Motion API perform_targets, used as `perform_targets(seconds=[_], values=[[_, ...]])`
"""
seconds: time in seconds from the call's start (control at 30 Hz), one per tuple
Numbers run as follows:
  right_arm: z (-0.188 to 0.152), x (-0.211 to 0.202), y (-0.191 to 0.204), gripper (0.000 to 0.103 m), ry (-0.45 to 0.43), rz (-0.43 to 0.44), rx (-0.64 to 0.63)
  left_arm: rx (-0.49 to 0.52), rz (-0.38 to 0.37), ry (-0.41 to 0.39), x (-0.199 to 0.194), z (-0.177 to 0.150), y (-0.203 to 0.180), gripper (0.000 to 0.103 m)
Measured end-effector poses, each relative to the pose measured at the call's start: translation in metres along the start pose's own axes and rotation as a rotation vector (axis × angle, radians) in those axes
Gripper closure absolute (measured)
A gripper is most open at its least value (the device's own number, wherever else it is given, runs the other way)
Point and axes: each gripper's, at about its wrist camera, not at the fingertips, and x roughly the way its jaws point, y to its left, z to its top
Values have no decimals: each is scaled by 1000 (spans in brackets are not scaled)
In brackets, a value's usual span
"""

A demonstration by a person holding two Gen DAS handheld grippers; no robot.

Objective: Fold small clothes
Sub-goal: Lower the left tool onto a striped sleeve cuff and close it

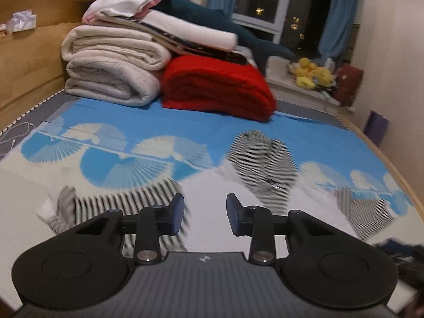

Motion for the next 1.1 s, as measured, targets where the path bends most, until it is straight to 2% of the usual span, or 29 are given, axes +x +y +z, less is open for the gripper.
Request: perform_targets(seconds=[0.1,0.13,0.23,0.33,0.47,0.53,0.6,0.7,0.73,0.77,0.8,0.87,0.97,1.03,1.1], values=[[41,16,-6,55,-34,32,6,17,93,48,49,30,49,65],[55,23,-7,55,-35,53,10,-6,119,74,65,35,69,65],[94,54,-7,55,-30,129,-4,-176,212,156,111,37,148,65],[119,88,-5,55,-27,188,-43,-361,332,224,140,18,226,65],[117,122,-11,55,-36,194,-20,-626,368,343,163,-21,299,65],[109,140,-14,53,41,173,5,-679,362,372,169,-32,315,65],[106,153,-19,53,87,194,34,-713,346,403,176,-39,320,65],[107,160,-26,53,110,197,60,-739,365,437,182,-46,322,65],[109,161,-29,53,106,193,61,-755,350,444,185,-49,322,70],[109,160,-31,53,103,186,63,-760,348,441,186,-49,321,89],[108,160,-35,53,101,177,68,-758,368,436,187,-46,319,98],[108,158,-46,53,103,150,97,-756,444,389,178,-37,312,98],[110,163,-61,53,107,88,144,-642,496,288,162,-6,273,98],[109,161,-72,53,103,42,172,-549,459,229,155,16,232,98],[108,157,-84,53,102,-2,210,-478,368,164,148,36,179,98]])
